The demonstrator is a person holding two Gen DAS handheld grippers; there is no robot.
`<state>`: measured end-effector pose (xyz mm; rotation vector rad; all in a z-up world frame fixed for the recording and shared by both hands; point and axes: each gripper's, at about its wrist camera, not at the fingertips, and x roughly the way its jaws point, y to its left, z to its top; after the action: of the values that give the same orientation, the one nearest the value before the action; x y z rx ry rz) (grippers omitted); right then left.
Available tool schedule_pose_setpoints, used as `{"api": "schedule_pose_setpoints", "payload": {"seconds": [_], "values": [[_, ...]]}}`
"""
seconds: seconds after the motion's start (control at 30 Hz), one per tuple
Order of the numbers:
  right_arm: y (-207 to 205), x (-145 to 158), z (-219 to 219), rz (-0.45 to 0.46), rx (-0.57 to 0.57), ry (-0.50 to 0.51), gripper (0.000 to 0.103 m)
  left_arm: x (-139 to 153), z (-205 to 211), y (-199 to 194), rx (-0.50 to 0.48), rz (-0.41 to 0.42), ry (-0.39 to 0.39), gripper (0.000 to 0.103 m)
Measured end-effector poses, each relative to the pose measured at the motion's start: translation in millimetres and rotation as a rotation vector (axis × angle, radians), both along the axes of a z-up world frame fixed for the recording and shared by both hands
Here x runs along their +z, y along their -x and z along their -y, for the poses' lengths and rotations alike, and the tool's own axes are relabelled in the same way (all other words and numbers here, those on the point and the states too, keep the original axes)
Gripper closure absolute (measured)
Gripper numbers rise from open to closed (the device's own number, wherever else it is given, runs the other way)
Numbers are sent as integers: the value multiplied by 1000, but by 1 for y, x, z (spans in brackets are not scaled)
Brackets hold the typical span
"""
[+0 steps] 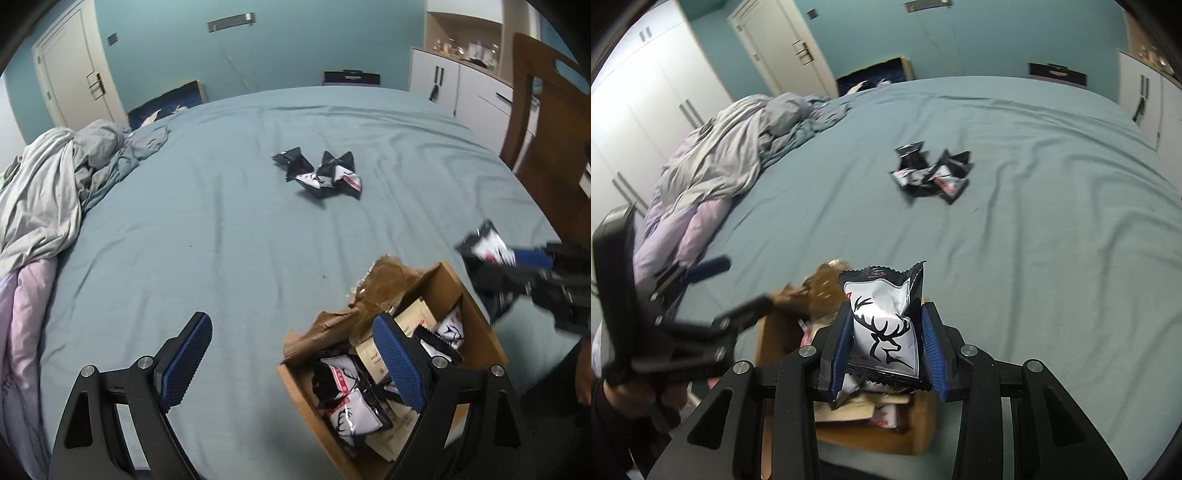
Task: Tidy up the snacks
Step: 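Release both held packets into the cardboard box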
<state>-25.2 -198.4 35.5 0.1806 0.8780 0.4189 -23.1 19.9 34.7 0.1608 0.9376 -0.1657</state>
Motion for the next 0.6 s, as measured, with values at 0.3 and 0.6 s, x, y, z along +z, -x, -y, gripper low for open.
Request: {"api": "schedule_pose_setpoints", "payload": {"seconds": [0.3, 0.6], "values": [[5, 1, -15, 34, 108, 30, 66, -4, 2, 0, -5, -10, -7, 13], [-8, -4, 8, -25, -52, -11, 39, -7, 5, 0, -13, -16, -16, 13]]}}
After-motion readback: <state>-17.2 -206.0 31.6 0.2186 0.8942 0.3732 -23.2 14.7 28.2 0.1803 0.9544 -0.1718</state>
